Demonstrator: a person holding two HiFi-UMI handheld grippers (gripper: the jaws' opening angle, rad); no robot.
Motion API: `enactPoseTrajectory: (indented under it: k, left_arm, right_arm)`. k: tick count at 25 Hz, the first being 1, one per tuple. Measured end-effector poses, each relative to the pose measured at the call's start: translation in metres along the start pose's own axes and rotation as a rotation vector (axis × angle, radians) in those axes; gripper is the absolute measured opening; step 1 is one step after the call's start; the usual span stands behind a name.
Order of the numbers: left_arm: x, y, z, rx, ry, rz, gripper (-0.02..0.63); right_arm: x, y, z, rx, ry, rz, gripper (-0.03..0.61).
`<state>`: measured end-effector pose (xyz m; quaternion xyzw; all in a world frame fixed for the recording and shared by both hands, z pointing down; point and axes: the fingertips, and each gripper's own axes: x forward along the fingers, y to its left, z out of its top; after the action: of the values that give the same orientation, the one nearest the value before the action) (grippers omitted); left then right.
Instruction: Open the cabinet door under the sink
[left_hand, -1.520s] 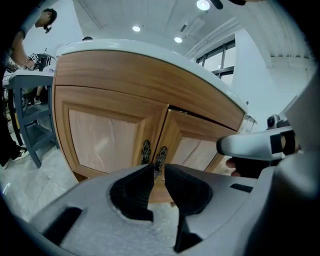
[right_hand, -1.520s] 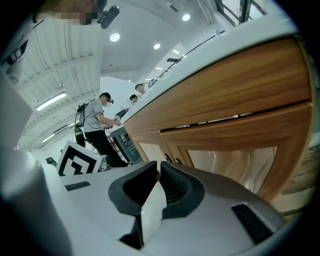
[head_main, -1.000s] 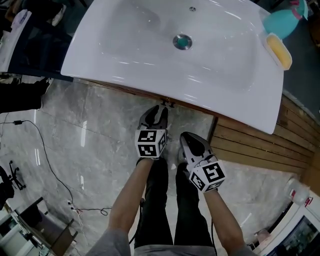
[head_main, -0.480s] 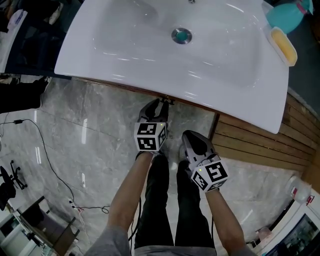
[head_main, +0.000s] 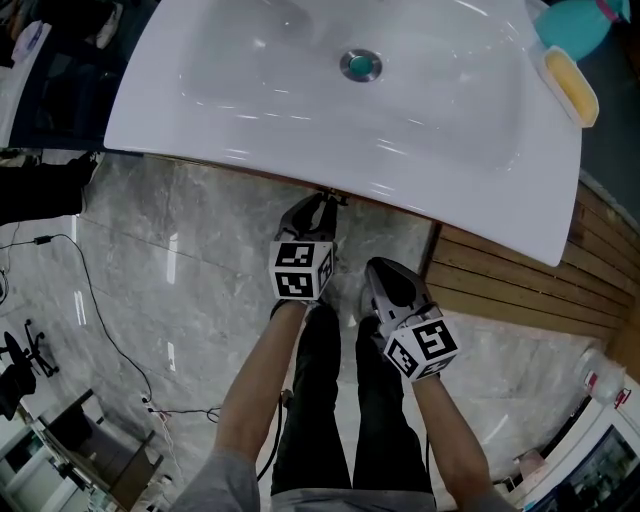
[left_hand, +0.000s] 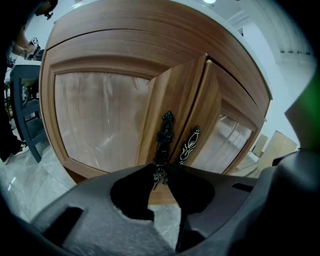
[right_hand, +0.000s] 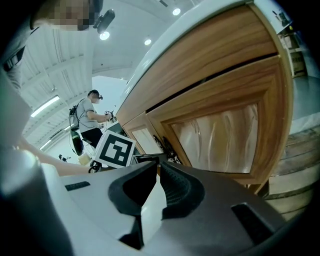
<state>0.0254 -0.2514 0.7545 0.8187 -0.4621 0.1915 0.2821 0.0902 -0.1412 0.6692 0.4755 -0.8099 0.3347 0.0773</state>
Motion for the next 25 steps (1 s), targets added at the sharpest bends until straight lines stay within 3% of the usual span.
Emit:
enactPoseTrajectory:
  k: [25]
  left_arm:
    - [-0.028, 0.0, -0.018, 0.058, 0.027, -0.021, 0.083]
  right_arm:
    - [0.003, -0.002, -0.005, -0.018, 0.059, 0.129, 0.012]
